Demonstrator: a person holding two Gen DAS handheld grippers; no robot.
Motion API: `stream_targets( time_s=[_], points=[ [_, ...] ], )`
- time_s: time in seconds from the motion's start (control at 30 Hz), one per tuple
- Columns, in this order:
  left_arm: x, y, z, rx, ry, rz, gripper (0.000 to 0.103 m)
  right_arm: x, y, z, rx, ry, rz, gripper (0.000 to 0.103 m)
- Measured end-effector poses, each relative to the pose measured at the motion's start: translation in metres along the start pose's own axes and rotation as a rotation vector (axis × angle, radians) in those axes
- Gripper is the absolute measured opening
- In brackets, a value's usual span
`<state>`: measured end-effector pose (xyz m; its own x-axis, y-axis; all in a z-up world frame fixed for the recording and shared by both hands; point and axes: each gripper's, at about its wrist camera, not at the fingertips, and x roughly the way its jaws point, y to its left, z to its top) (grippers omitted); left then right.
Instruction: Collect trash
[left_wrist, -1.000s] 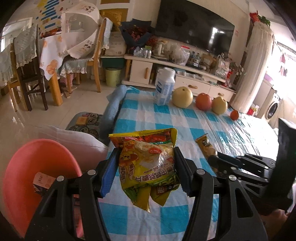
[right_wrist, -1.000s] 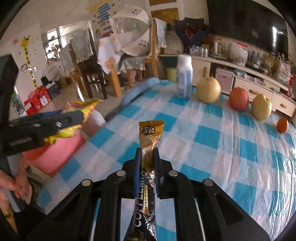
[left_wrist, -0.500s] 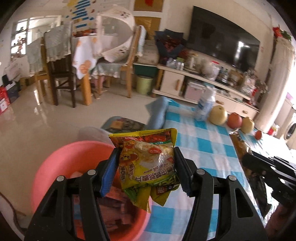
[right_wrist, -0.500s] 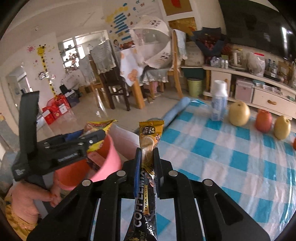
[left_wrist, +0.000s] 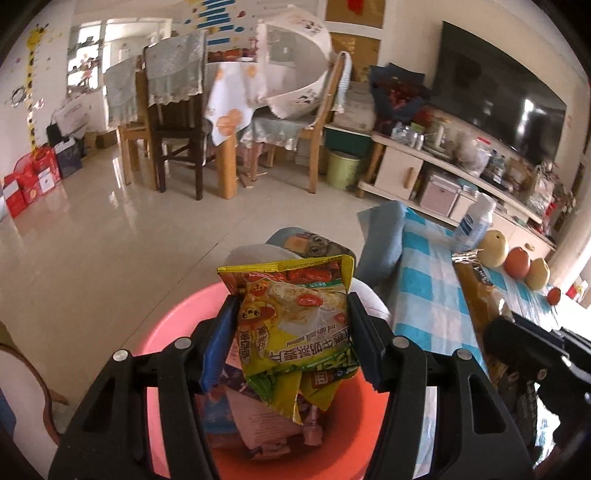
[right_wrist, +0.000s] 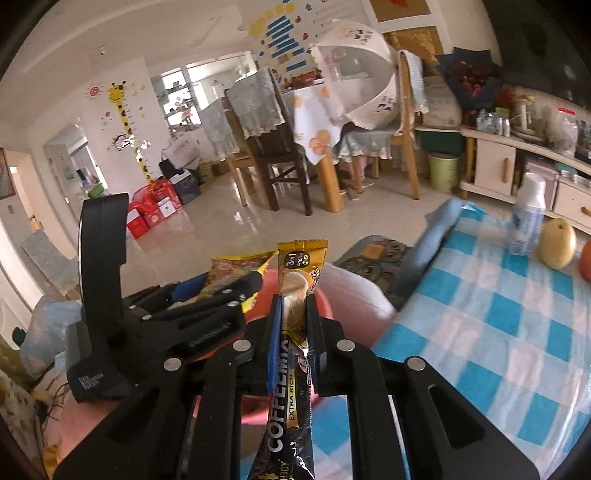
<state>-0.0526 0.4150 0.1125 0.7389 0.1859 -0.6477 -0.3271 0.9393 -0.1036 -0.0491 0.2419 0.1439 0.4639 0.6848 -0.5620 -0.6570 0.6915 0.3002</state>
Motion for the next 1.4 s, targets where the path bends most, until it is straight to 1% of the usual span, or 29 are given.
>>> stream_targets(
  time_s=[0.2,0.43,0.5,0.53,0.57,0.6,0.63,0.67,0.7,0.73,0.77,0.8,0.83,0.9,0.97,1.0,1.13,1.27,1.4],
  points=[
    [0.001,0.023,0.002,-0.055,0.010,0.021,0.060,0.020,0.014,0.004,0.021,0.018,0.028,0.014],
    [0.004,0.036,0.002,-0.087,0.022,0.034,0.060,0.045,0.018,0.003,0.071,0.046,0.065,0.015],
    [0.005,0.039,0.002,-0.092,0.028,0.050,0.060,0.053,0.016,0.001,0.078,0.063,0.054,0.016],
    [0.006,0.040,0.002,-0.094,0.030,0.061,0.063,0.059,0.015,-0.002,0.082,0.084,0.044,0.017],
    [0.007,0.039,0.003,-0.098,0.032,0.071,0.071,0.062,0.012,-0.004,0.086,0.094,0.043,0.020],
    [0.008,0.039,0.003,-0.100,0.033,0.083,0.077,0.063,0.010,-0.006,0.091,0.094,0.040,0.032],
    [0.008,0.041,0.004,-0.102,0.030,0.115,0.086,0.062,0.005,-0.007,0.104,0.089,0.014,0.050],
    [0.007,0.043,0.004,-0.105,0.024,0.128,0.088,0.059,0.002,-0.008,0.113,0.084,-0.004,0.061],
    [0.005,0.044,0.005,-0.110,0.017,0.137,0.089,0.055,-0.002,-0.009,0.118,0.073,-0.013,0.076],
    [0.003,0.045,0.007,-0.117,0.007,0.150,0.093,0.049,-0.005,-0.009,0.118,0.056,-0.026,0.080],
    [0.002,0.046,0.008,-0.119,0.001,0.157,0.096,0.043,-0.008,-0.009,0.107,0.042,-0.053,0.081],
    [0.000,0.045,0.010,-0.118,-0.013,0.161,0.096,0.040,-0.009,-0.009,0.098,0.036,-0.070,0.084],
    [-0.001,0.044,0.011,-0.115,-0.022,0.156,0.097,0.034,-0.011,-0.009,0.077,0.021,-0.104,0.090],
    [-0.006,0.040,0.011,-0.108,-0.044,0.134,0.098,0.023,-0.011,-0.009,0.027,-0.014,-0.151,0.091],
    [-0.009,0.035,0.012,-0.094,-0.064,0.134,0.099,0.016,-0.012,-0.011,-0.016,-0.035,-0.191,0.091],
    [-0.011,0.031,0.013,-0.082,-0.079,0.138,0.099,0.013,-0.012,-0.012,-0.036,-0.047,-0.211,0.093],
    [-0.020,0.013,0.014,-0.031,-0.161,0.134,0.099,-0.002,-0.013,-0.021,-0.132,-0.098,-0.306,0.097],
    [-0.024,-0.001,0.012,-0.009,-0.225,0.101,0.099,-0.012,-0.016,-0.032,-0.200,-0.115,-0.379,0.098],
    [-0.027,-0.015,0.009,0.016,-0.274,0.068,0.099,-0.021,-0.027,-0.042,-0.220,-0.098,-0.445,0.098]
  ],
)
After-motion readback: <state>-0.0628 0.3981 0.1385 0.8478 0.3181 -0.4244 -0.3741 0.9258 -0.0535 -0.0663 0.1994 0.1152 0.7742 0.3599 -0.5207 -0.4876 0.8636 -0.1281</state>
